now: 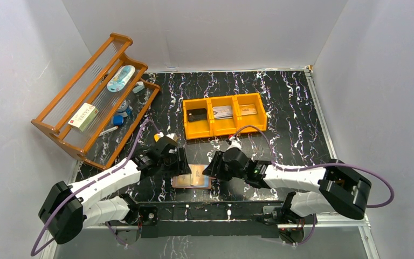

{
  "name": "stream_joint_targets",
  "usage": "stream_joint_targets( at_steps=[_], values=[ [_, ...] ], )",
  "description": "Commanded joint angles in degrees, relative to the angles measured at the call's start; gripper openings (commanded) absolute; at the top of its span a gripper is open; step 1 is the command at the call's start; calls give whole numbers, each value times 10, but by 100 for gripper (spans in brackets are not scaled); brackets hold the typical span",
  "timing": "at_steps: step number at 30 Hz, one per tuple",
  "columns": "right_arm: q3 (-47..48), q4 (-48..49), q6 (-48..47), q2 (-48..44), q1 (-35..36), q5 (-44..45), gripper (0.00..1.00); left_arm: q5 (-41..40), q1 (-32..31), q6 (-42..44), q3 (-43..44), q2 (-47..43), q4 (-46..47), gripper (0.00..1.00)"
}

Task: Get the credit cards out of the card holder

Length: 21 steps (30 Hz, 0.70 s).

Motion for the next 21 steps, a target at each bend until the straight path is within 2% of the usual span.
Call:
stream_joint_targets(
  at_steps=[1,7,13,21],
  values=[
    [36,50,-12,27,1,-31,54,14,26,6,12,-22,-7,61],
    [56,76,-19,72,-8,-64,51,92,69,3,-26,-38,47,62],
    [79,59,-30,114,-20,-70,51,116,72,7,-33,-33,69,62],
    [52,56,-5,158,-28,-80,50,149,72,16,-43,-16,107,63]
  ],
)
